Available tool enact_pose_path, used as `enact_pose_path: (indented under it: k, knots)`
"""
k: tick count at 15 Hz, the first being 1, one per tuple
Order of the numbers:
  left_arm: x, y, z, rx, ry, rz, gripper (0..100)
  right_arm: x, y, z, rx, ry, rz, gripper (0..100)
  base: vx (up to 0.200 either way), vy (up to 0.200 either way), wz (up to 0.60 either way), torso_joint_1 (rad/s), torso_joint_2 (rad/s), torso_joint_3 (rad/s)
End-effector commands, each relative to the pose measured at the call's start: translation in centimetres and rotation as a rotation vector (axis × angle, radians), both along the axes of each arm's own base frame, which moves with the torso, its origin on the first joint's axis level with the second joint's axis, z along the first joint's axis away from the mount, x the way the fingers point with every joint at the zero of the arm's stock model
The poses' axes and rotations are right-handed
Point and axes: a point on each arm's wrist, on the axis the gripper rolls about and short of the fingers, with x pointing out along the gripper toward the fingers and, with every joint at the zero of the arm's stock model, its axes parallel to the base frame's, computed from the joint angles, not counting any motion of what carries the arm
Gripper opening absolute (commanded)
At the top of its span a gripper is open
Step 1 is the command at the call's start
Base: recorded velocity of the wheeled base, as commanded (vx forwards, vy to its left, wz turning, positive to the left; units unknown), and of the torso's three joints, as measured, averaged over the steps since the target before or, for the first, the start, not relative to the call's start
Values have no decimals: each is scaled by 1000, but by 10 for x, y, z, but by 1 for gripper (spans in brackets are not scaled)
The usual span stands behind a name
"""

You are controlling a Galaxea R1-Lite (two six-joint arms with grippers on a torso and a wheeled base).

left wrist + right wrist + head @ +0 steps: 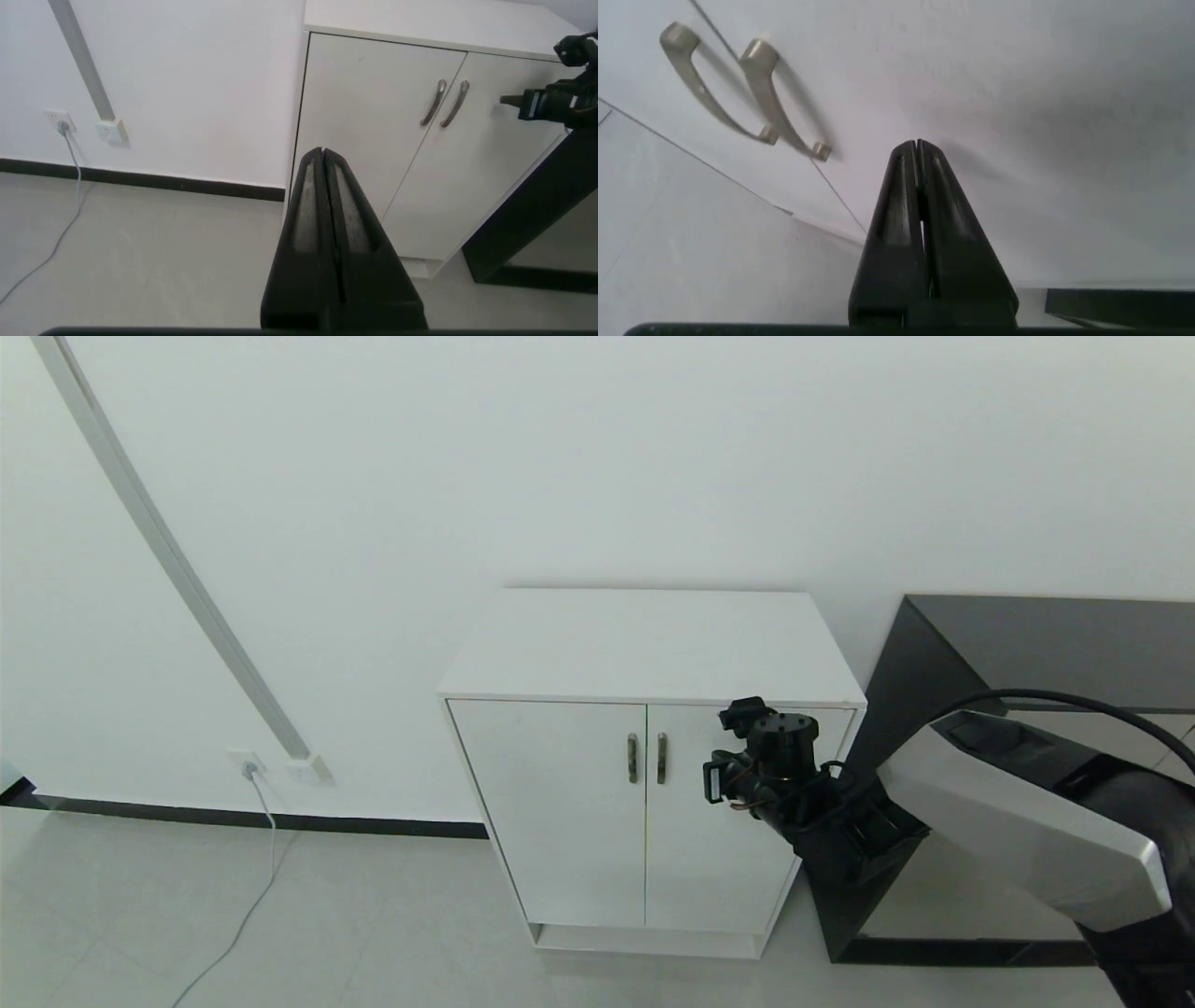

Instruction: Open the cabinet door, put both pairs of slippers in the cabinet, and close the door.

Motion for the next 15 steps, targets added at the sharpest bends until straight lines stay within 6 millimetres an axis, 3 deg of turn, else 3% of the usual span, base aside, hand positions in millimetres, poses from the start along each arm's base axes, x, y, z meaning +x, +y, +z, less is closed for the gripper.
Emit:
enact_pose_path:
  k: [1, 8, 12, 13, 15]
  knots:
    - [0, 0, 0, -1, 1, 1, 0, -22, -11, 15, 7, -15, -3, 0, 0, 0, 0, 0, 0, 0]
    - [0, 0, 0, -4, 1, -1, 0, -80, -69, 12, -43, -77, -89, 0, 0, 0, 0, 0, 0, 0]
    - [0, 0, 0, -5, 1, -1, 0, -103, -83, 8, -45, -79, -97, 0, 0, 0, 0, 0, 0, 0]
    - [0, 0, 0, -5, 1, -1, 0, -107, -86, 11, -47, -81, -97, 0, 0, 0, 0, 0, 0, 0]
    - [0, 0, 0, -5, 1, -1, 0, -128, -98, 45, -37, -126, -99, 0, 0, 0, 0, 0, 0, 0]
